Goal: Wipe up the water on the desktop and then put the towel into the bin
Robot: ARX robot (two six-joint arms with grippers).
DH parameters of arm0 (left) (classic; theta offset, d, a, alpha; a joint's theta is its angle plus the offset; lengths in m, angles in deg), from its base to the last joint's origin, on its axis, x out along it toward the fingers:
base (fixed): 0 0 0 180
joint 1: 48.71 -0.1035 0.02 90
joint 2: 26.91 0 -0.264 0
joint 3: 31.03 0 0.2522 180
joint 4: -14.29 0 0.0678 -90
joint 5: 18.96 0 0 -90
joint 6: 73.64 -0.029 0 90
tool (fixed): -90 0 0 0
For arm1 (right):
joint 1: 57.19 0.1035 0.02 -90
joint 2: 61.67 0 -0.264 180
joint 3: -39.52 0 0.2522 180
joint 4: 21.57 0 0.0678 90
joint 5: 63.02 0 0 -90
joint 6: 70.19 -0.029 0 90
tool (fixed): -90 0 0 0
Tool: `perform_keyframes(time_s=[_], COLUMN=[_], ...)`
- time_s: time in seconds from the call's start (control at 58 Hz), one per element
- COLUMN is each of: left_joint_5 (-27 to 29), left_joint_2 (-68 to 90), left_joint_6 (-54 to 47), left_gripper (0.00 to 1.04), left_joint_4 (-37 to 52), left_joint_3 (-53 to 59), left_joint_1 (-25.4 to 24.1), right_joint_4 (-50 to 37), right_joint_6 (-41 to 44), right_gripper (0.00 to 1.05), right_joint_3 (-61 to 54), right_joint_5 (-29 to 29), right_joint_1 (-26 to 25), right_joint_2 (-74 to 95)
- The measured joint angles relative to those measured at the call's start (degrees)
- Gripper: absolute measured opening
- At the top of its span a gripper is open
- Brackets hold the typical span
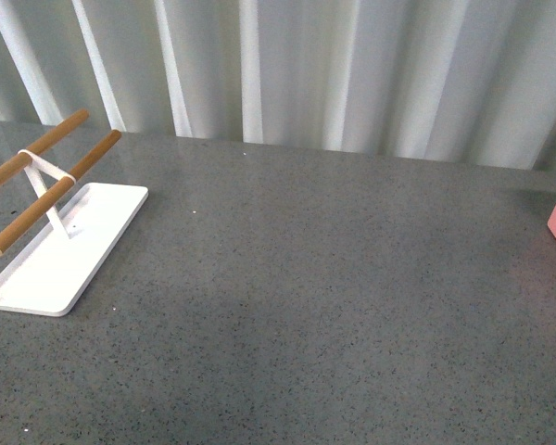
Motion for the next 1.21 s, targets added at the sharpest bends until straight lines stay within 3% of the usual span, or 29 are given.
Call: perform_keyframes(time_s=[0.311, 0.466, 0.656, 0.725, 0.811, 0.897, 1.001, 1.087, 1.208], left_joint_5=[0.0, 0.0, 0.0, 0.0, 0.0, 0.0, 0.0, 0.0, 0.0], left_joint_2=[0.0, 0.0, 0.0, 0.0, 0.0, 0.0, 0.0, 0.0, 0.0], left_joint_6=[0.0, 0.0, 0.0, 0.0, 0.0, 0.0, 0.0, 0.0, 0.0], left_gripper=[0.98, 0.98, 0.98, 0.98, 0.98, 0.98, 0.98, 0.98, 0.98], left_joint_4=[0.0, 0.0, 0.0, 0.0, 0.0, 0.0, 0.0, 0.0, 0.0], left_joint_3=[0.0, 0.0, 0.0, 0.0, 0.0, 0.0, 0.0, 0.0, 0.0], left_joint_1=[0.0, 0.0, 0.0, 0.0, 0.0, 0.0, 0.0, 0.0, 0.0], right_joint_4=[-1.7, -11.6, -26.3, -39.6, -50.8, -55.8, -58.3, -60.4, -61.5], right_joint_6=[0.3, 5.4, 16.9, 17.4, 17.7, 17.9, 17.9, 18.1, 18.2], right_gripper=[0.98, 0.98, 0.96, 0.84, 0.66, 0.43, 0.25, 0.03, 0.03], right_joint_3=[5.1, 3.4, -4.9, -13.8, -28.2, -41.2, -48.1, -54.7, -59.6], right_joint_5=[0.5, -2.7, -2.2, 2.7, 0.2, -2.7, -4.6, -6.5, -7.9], right_joint_1=[0.7, 3.5, 9.3, 11.8, 16.3, 19.2, 21.0, 22.9, 24.7], right_joint_2=[-3.1, -12.4, -29.1, -34.6, -42.6, -49.3, -52.6, -56.8, -60.6])
